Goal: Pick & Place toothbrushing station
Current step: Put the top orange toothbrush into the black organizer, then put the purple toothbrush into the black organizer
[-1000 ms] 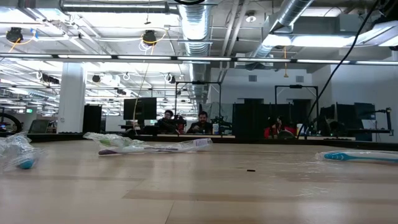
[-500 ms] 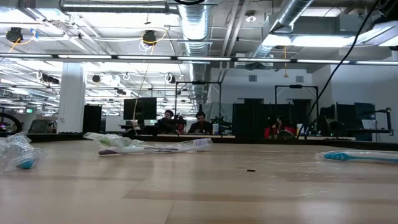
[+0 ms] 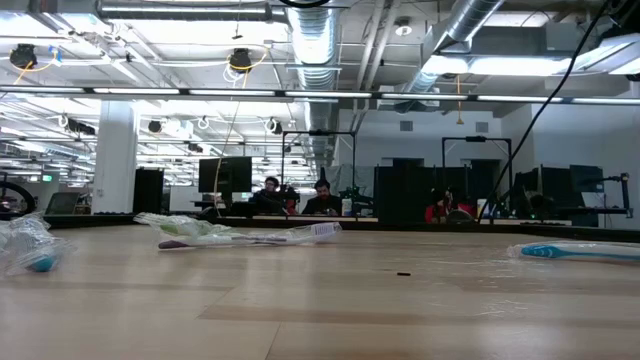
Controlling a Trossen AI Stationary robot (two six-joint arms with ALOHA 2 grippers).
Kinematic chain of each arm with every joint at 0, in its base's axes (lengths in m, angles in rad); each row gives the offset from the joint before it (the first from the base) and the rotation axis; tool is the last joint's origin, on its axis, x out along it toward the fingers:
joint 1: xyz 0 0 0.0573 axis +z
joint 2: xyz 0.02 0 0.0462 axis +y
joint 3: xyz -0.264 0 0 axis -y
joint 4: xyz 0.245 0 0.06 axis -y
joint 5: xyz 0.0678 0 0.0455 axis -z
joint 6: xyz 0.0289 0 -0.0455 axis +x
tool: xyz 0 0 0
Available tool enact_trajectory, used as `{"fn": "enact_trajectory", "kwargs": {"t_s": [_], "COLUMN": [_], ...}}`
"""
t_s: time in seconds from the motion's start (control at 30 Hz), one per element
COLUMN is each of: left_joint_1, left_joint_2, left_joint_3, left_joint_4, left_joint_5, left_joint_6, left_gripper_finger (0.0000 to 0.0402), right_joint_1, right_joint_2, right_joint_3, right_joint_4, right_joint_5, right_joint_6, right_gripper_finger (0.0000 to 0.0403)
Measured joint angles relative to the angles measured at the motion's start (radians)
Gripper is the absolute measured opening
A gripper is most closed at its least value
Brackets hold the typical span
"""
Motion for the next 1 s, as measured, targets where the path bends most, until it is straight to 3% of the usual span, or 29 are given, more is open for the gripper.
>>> {"fn": "enact_trajectory", "kwargs": {"t_s": [0.5, 1.0], "left_joint_1": [0.0, 0.0], "left_joint_2": [0.0, 0.0], "left_joint_3": [0.0, 0.0], "left_joint_4": [0.0, 0.0], "left_joint_5": [0.0, 0.0], "left_joint_6": [0.0, 0.0], "left_gripper_finger": [0.0213, 0.0213], "right_joint_1": [0.0, -0.008], "right_joint_2": [0.0, 0.0], "right_joint_3": [0.0, 0.0], "right_joint_4": [0.002, -0.028], "right_joint_5": [0.0, 0.001], "right_joint_6": [0.053, 0.11], "right_gripper_finger": [0.0057, 0.022]}}
